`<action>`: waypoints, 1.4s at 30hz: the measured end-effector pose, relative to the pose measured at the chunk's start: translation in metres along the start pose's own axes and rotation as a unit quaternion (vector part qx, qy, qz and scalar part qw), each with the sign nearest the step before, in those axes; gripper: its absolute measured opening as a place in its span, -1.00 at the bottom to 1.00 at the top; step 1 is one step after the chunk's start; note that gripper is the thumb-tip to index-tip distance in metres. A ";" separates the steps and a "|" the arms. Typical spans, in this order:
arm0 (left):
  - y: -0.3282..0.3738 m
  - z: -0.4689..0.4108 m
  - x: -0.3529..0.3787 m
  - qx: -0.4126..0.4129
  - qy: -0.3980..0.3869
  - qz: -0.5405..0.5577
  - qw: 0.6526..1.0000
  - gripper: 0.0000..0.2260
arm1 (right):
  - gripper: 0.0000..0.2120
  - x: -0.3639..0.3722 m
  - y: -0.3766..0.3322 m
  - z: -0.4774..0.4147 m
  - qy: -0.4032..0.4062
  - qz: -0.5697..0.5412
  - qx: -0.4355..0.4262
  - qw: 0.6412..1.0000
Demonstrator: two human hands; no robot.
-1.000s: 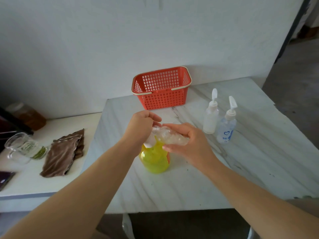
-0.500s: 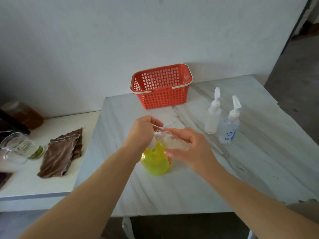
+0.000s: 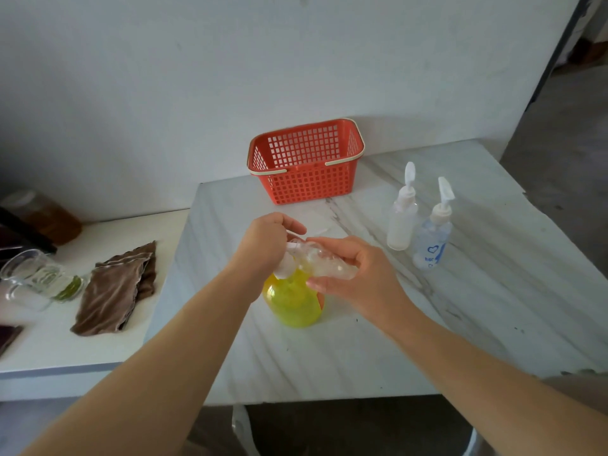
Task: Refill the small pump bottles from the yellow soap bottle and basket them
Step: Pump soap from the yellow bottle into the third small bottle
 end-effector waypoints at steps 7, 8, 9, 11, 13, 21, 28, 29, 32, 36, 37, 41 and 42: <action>-0.004 0.001 0.006 -0.001 0.003 0.001 1.000 -0.66 | -0.54 -0.002 0.007 0.004 0.011 0.007 0.011 1.000; -0.003 0.001 0.005 0.000 0.005 0.001 1.000 -0.66 | -0.54 -0.002 0.006 0.003 0.009 0.010 0.008 1.000; -0.003 0.002 0.004 -0.001 0.009 0.002 1.000 -0.66 | -0.54 -0.002 0.004 0.003 0.007 0.015 0.007 1.000; -0.001 0.003 0.003 0.003 0.013 0.009 1.000 -0.66 | -0.53 -0.004 0.000 0.000 0.009 0.026 -0.002 1.000; 0.003 0.004 0.001 0.008 0.012 0.011 1.000 -0.67 | -0.51 -0.005 -0.003 -0.002 0.009 0.035 -0.005 0.999; 0.000 0.000 0.003 0.008 0.005 0.008 1.000 -0.67 | -0.50 -0.004 0.000 -0.001 -0.001 0.025 -0.011 1.000; -0.005 -0.001 0.008 -0.001 0.000 0.002 1.000 -0.66 | -0.53 -0.004 0.010 0.000 0.004 0.016 0.009 1.000; -0.005 -0.001 0.007 -0.002 0.000 0.001 1.000 -0.66 | -0.54 -0.004 0.009 0.000 0.004 0.015 0.009 1.000; -0.002 0.002 0.007 -0.003 -0.002 -0.007 1.000 -0.67 | -0.54 -0.004 0.006 0.000 0.002 0.016 0.003 1.000; 0.011 0.003 0.011 0.007 -0.037 -0.036 0.999 -0.71 | -0.54 -0.009 -0.001 -0.002 0.008 0.022 -0.005 1.000; 0.013 0.004 0.013 0.015 -0.055 -0.046 0.997 -0.72 | -0.55 -0.010 -0.002 -0.002 0.010 0.024 -0.008 1.000; 0.011 0.003 0.010 0.016 -0.050 -0.089 0.995 -0.72 | -0.53 -0.006 -0.005 0.000 0.004 0.012 -0.012 1.000; 0.009 0.002 0.008 0.009 -0.039 -0.089 0.995 -0.72 | -0.53 -0.005 -0.004 0.000 0.002 0.005 -0.010 1.000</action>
Point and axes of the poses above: each hand's wrist, its own z-axis away from the middle knuckle, its own x-axis out of the palm, y = z × x, the point moved 8 cm from there along -z, towards the middle knuckle, and after that the axes turned 5 degrees about z, right-handed, at the moved point
